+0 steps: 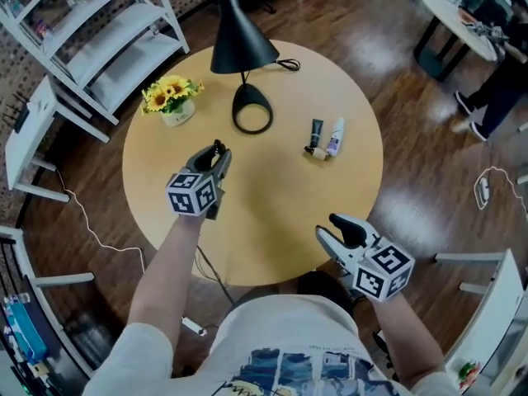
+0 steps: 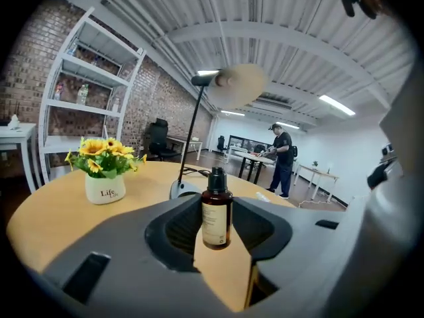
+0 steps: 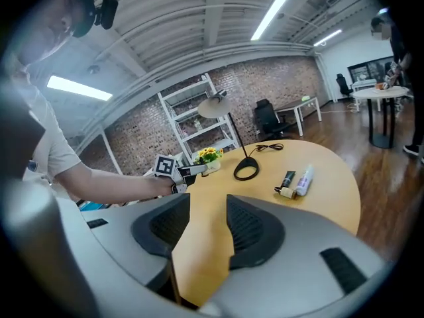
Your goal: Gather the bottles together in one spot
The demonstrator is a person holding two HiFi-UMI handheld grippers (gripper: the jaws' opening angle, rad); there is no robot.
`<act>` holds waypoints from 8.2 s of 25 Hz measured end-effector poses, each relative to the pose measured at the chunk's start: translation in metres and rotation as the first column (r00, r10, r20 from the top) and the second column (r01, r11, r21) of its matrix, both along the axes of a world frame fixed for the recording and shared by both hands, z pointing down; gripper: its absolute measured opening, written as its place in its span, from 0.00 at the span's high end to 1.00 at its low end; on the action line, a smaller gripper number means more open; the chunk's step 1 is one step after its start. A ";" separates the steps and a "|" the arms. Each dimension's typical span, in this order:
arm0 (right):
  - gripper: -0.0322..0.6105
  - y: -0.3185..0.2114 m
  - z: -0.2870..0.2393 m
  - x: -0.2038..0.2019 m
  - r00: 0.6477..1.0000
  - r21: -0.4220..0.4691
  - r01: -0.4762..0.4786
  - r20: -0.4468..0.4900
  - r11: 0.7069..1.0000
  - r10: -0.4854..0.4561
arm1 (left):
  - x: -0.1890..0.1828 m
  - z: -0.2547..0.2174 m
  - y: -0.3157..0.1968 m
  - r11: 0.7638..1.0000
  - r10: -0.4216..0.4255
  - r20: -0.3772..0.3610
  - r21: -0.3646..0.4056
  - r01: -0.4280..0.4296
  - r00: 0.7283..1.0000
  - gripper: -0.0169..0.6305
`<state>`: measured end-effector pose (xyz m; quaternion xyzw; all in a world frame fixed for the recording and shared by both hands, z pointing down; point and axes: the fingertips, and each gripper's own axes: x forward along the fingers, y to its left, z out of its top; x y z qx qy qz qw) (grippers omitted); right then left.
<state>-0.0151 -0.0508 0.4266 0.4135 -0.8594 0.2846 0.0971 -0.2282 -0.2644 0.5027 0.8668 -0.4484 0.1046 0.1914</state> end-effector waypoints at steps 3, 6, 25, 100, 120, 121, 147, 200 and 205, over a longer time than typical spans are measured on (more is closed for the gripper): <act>0.67 0.007 0.002 0.006 0.997 -0.015 -0.079 -0.010 0.997 0.079 | -0.001 0.033 -0.021 0.999 -0.054 0.031 0.005 0.053 0.998 0.75; 0.67 0.012 0.007 0.009 0.991 -0.032 -0.126 -0.040 0.991 0.125 | 0.002 0.060 -0.034 0.996 -0.089 0.071 0.022 0.087 0.994 0.75; 0.63 -0.141 0.075 -0.009 0.917 -0.156 -0.011 -0.395 0.988 -0.052 | 0.019 0.121 -0.075 0.983 -0.155 0.161 0.122 0.136 0.975 0.75; 0.63 0.156 0.018 0.151 0.932 0.059 0.222 -0.306 0.973 -0.194 | 0.117 -0.089 0.439 0.922 -0.348 0.189 -0.106 0.371 0.918 0.65; 0.58 -0.090 0.105 0.056 0.799 -0.019 0.256 -0.559 0.967 -0.222 | 0.006 -0.048 0.299 0.955 -0.197 0.129 -0.201 0.220 0.972 0.64; 0.58 -0.102 0.113 0.052 0.784 -0.025 0.264 -0.576 0.964 -0.230 | 0.001 -0.045 0.292 0.955 -0.184 0.129 -0.209 0.208 0.974 0.64; 0.70 -0.229 0.246 0.046 0.410 -0.379 0.361 -0.756 0.852 -0.510 | -0.047 0.018 0.205 0.945 -0.012 0.095 -0.325 0.042 0.995 0.64; 0.63 -0.058 0.033 0.016 0.861 0.277 0.442 -0.397 0.853 -0.317 | 0.223 -0.075 0.151 0.582 0.798 0.280 -0.586 -0.563 0.533 0.85; 0.57 -0.071 0.072 0.045 0.853 0.114 0.411 -0.398 0.904 -0.338 | 0.190 -0.060 0.115 0.636 0.772 0.449 -0.572 -0.519 0.451 0.85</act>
